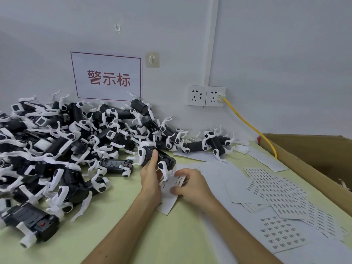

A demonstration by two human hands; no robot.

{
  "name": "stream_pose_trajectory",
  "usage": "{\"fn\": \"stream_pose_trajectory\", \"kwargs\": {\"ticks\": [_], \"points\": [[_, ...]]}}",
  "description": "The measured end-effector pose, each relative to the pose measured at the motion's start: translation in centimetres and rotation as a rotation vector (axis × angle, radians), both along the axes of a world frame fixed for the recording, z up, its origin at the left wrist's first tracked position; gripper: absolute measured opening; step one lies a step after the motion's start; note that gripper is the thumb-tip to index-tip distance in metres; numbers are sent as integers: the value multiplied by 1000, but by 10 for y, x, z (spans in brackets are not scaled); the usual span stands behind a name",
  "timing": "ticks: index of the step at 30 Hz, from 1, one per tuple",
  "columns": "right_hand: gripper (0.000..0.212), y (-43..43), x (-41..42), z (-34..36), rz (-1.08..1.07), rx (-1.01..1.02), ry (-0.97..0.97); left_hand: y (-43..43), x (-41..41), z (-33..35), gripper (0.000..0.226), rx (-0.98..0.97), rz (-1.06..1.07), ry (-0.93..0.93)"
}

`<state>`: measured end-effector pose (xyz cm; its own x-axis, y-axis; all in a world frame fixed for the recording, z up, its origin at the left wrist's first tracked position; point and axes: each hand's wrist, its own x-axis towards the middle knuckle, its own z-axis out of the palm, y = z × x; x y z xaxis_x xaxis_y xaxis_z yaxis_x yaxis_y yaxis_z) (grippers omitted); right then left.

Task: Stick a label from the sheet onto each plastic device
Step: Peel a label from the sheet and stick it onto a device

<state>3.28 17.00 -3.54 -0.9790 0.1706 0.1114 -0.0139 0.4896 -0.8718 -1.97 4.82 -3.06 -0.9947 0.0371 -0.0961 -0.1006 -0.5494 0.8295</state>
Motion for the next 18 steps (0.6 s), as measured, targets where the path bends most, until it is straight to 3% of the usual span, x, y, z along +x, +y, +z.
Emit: {"fn": "stream_pose_trajectory", "kwargs": {"ticks": [12, 14, 18], "points": [[15, 0, 5, 3, -59, 17, 32, 4, -1, -3, 31, 32, 80, -5], [6, 0, 5, 3, -77, 29, 49, 4, -2, -4, 24, 37, 92, 0], [16, -1, 4, 2, -87, 73, 69, 2, -1, -4, 28, 37, 77, 5]]}}
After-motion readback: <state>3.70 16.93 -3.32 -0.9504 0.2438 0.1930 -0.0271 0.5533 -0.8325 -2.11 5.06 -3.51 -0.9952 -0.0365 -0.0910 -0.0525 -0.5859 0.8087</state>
